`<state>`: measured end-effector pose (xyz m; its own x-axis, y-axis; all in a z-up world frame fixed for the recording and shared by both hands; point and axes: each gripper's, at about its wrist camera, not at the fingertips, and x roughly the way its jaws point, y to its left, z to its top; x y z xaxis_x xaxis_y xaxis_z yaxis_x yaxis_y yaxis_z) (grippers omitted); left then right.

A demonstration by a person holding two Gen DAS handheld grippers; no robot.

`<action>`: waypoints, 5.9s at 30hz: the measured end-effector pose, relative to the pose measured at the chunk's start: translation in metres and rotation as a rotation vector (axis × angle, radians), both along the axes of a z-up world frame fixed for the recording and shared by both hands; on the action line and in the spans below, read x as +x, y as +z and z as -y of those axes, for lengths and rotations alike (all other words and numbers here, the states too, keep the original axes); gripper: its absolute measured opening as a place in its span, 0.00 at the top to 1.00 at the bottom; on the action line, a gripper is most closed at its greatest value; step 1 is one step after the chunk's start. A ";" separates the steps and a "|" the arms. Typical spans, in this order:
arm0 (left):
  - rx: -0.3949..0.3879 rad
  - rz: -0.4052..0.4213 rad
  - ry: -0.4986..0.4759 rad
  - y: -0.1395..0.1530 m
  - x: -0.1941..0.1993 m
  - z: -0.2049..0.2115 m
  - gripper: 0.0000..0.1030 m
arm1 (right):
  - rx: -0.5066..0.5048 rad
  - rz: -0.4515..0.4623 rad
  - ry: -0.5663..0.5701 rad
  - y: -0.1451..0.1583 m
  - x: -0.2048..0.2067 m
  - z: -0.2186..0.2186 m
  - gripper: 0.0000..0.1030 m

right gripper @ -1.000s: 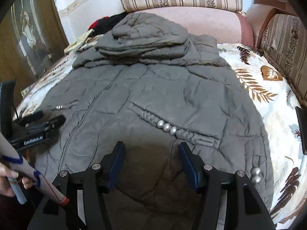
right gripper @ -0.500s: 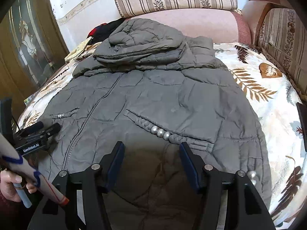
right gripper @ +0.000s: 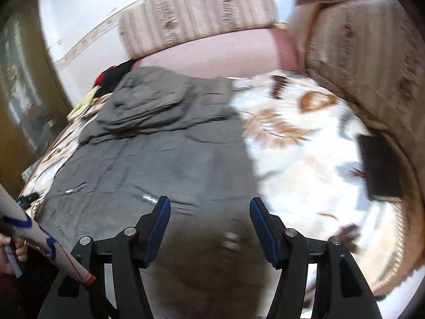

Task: Fold large clothes

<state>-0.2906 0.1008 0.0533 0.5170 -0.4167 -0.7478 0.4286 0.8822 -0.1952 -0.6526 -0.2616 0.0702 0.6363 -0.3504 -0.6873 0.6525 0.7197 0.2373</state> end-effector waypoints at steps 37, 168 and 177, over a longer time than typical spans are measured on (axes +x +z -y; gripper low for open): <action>-0.135 -0.154 0.018 -0.024 0.001 -0.024 0.05 | 0.242 0.003 -0.062 -0.043 -0.037 0.014 0.29; 0.104 0.386 -0.162 0.047 -0.094 0.054 0.72 | -0.229 0.011 0.070 0.050 0.005 -0.088 0.84; 0.006 0.391 -0.197 0.131 -0.045 0.093 0.72 | -0.235 0.146 0.074 0.127 0.037 -0.037 0.84</action>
<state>-0.3357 0.0082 0.1848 0.6725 -0.5321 -0.5144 0.6295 0.7767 0.0196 -0.6157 -0.2242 0.1971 0.7526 -0.4378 -0.4919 0.5670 0.8107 0.1460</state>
